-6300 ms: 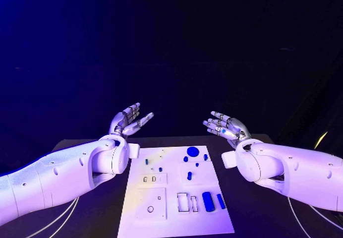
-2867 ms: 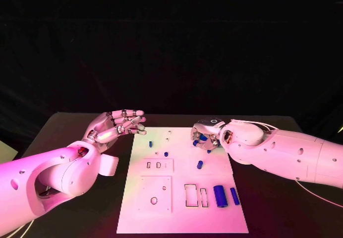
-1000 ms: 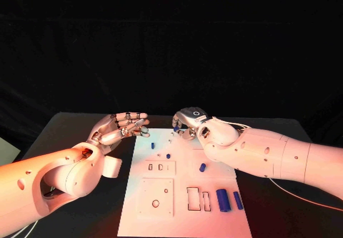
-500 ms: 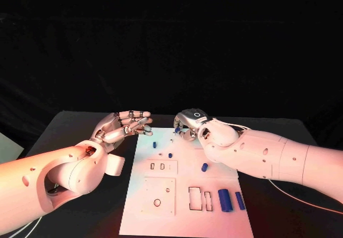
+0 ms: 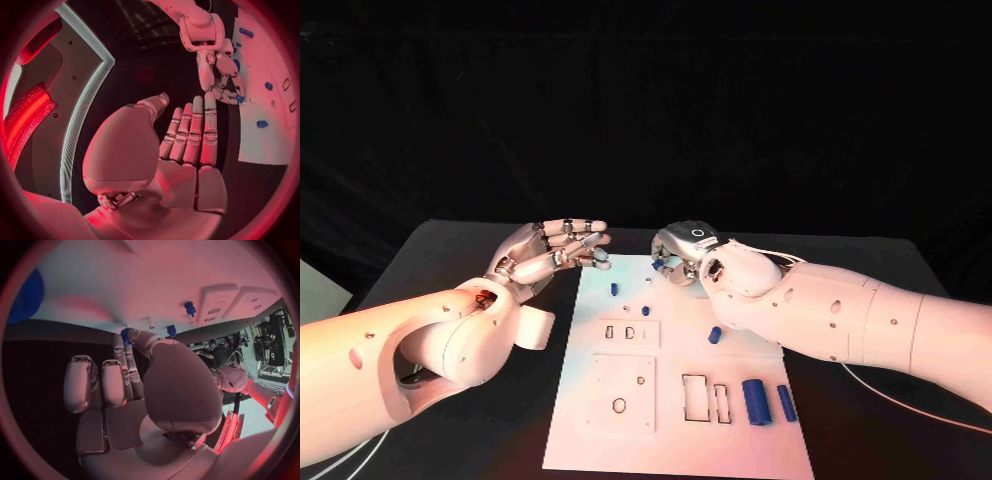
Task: Assemble the parts on the task board
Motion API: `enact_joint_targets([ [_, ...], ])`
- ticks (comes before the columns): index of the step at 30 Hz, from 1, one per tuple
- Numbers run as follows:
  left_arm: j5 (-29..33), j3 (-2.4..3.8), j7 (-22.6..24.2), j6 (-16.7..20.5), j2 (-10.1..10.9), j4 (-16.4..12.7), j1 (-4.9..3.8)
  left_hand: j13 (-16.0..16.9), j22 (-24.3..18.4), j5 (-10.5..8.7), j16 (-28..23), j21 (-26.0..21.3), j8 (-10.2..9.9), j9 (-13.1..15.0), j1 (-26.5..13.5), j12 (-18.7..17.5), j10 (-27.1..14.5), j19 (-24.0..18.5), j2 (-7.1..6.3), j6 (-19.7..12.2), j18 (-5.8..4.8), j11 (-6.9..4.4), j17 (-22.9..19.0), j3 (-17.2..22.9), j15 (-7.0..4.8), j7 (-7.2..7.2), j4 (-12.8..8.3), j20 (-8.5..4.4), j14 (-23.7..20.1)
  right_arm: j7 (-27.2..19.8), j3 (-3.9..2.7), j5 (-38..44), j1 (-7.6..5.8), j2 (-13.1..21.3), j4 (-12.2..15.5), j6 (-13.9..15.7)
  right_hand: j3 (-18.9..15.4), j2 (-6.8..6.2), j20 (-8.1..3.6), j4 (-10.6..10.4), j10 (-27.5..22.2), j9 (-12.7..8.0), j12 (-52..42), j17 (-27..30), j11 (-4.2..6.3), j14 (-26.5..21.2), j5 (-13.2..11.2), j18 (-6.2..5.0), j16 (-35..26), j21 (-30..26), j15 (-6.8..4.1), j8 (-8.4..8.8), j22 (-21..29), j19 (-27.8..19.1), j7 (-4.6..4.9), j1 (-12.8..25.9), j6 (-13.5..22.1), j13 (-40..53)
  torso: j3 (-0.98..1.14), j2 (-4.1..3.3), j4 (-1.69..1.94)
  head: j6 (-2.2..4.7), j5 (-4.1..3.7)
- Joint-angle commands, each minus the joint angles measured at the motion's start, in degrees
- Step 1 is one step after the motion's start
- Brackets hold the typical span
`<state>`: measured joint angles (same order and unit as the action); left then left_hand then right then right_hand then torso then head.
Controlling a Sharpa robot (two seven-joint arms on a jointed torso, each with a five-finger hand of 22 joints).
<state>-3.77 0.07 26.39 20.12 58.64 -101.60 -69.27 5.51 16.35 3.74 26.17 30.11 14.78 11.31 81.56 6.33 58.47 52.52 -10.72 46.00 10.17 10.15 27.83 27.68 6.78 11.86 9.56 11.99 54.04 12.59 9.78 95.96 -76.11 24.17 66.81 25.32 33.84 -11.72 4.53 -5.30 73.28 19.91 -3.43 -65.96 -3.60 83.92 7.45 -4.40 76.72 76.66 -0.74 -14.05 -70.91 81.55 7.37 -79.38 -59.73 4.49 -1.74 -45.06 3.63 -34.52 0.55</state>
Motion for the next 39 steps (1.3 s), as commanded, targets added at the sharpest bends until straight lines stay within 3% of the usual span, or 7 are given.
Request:
enact_joint_targets([
  [1,0.1,0.05,0.3,-1.0,-0.1,-0.1,-0.15,0.1,0.1,-0.37,0.2,0.2,0.3,0.1,-0.3,-0.2,-0.3,-0.5,0.26,0.1,-0.09,0.01,0.1,0.1,0.08,1.74,-0.1,-0.12,-0.5,-0.7,-0.01,0.2,0.06,-0.1,0.2,-0.7,0.3,0.03,0.24,0.1,0.1,0.1,-0.1,0.1,-0.13,2.2,0.2,0.44,0.3,0.1,-0.05,-0.01,0.0,-0.1,0.22,0.4,0.1,0.1,-0.05,-0.10,-0.09,0.04,0.07],
  [19,0.1,0.05,0.2,-1.0,-0.1,0.2,-0.19,0.1,0.1,-0.37,0.3,0.3,0.3,0.1,-0.3,-0.2,-0.3,-0.6,0.27,0.0,-0.08,0.03,0.1,0.1,0.10,1.75,-0.1,-0.10,-0.6,-0.5,-0.01,0.5,0.16,-1.5,-1.8,-0.9,0.4,-0.14,0.30,0.1,-0.2,0.2,-0.1,0.2,-0.23,2.1,0.3,0.42,0.3,0.0,0.05,0.11,0.1,-0.1,0.31,0.6,0.4,0.0,-0.05,-0.14,0.08,0.00,0.47],
  [25,0.1,0.05,0.1,-1.1,-0.2,0.3,-0.20,0.1,0.1,-0.37,0.3,0.3,0.3,0.1,-0.3,-0.2,-0.3,-0.6,0.27,0.0,-0.08,0.03,0.1,0.1,0.10,1.75,-0.1,-0.10,-0.6,-0.7,-0.02,0.7,0.23,-1.9,-2.1,-0.6,0.4,-0.18,0.31,0.1,-0.3,0.2,-0.1,0.1,-0.24,2.1,0.3,0.42,0.4,0.0,0.07,0.13,0.1,-0.1,0.33,0.6,0.5,0.0,-0.05,-0.11,-0.11,-0.01,0.67],
  [39,0.1,0.05,0.0,-1.2,-0.2,0.5,-0.21,0.1,0.1,-0.37,0.3,0.3,0.3,0.1,-0.3,-0.2,-0.3,-0.6,0.27,0.0,-0.08,0.03,0.1,0.1,0.10,1.75,-0.1,-0.10,-0.6,-0.5,-0.01,0.7,0.26,-2.5,-3.1,-3.4,0.6,-1.32,0.67,-0.2,-2.1,0.5,0.0,0.9,-0.86,1.9,-0.8,0.09,0.2,-1.1,0.62,0.94,1.4,-1.1,0.84,1.8,2.0,-0.4,-0.02,-0.19,-0.16,-0.10,0.66],
])
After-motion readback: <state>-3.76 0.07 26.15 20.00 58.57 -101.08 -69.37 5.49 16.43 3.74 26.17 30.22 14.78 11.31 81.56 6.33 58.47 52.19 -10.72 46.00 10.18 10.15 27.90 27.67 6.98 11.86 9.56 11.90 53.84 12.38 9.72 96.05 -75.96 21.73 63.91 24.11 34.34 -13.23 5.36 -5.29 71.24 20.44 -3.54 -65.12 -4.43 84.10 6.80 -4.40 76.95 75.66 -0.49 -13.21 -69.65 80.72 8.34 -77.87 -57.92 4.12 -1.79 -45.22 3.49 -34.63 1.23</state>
